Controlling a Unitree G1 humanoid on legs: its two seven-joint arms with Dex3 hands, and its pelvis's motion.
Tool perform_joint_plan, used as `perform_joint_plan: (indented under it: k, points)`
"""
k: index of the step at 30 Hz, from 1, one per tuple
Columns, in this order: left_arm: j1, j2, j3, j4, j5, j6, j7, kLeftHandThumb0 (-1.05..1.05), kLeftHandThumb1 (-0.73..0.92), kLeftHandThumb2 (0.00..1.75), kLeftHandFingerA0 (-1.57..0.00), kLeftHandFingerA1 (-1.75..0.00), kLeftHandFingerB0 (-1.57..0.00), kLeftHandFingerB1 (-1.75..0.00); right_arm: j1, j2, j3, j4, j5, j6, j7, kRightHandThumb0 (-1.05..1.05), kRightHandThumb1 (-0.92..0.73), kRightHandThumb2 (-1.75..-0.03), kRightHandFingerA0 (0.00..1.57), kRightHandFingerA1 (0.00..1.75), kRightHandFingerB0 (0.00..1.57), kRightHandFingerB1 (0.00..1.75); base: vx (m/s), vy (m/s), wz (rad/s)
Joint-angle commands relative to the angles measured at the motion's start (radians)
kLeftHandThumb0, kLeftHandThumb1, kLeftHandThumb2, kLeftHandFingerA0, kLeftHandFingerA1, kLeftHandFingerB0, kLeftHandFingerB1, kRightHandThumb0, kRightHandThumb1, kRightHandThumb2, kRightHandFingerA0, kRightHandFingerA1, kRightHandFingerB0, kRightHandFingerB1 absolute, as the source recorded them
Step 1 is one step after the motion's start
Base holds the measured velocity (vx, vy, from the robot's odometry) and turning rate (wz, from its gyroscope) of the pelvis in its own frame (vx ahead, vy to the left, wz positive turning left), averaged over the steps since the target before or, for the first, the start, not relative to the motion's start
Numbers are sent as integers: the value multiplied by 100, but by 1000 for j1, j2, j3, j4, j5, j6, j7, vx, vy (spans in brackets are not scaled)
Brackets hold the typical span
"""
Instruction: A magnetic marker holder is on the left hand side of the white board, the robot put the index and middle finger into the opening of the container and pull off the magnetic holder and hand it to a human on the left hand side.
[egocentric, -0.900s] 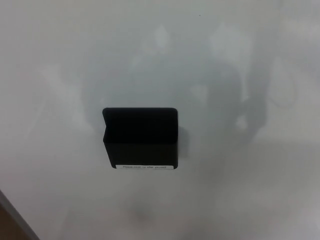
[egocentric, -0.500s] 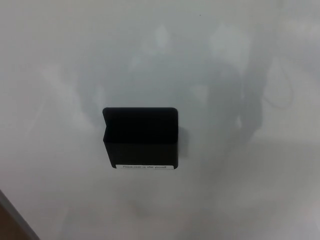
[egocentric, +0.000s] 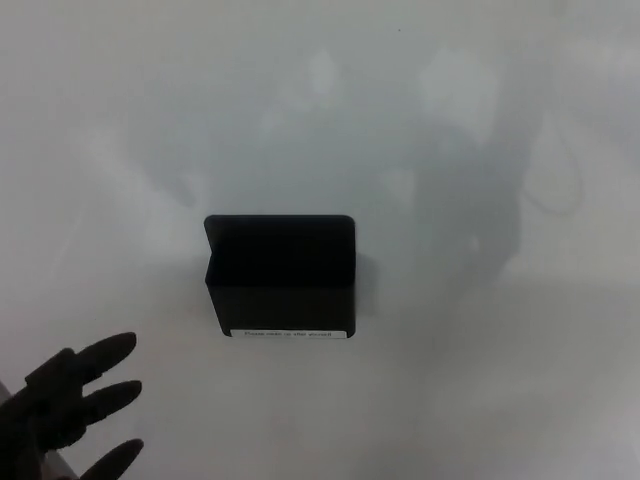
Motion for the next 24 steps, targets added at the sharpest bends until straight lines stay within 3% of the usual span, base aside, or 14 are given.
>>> perform_joint_plan:
  k: [1,6,12,23,24]
  points:
    - [-75,224,82,-446,-156,69,-111,-28,61,58,-40,-36,-28,-30,-30,-11,12,59,-51,-200,-152,-48,-67,-60,82,63,35,48,0,0,0]
    - [-60,275,104,-519,-134,129,-93,-31,60,58,-43,-36,-31,-31,-6,1,6,81,-34,-232,-151,-50,-67,-60,82,64,36,49,0,0,0]
    - [-115,322,59,-576,-73,167,-79,-31,59,57,-41,-36,-32,-31,43,12,-12,105,-22,-286,-209,-51,-68,-61,93,70,44,49,0,0,0]
    - [-355,406,-61,-578,-30,320,-81,-29,56,57,-44,-38,-33,-32,56,33,-56,145,-8,-322,-252,-51,-70,-61,83,66,45,47,0,0,0]
    - [-419,430,-102,-563,-14,362,-98,-30,57,57,-41,-38,-30,-31,52,31,-55,149,-11,-317,-248,-56,-56,-91,77,72,39,57,1,1,7]
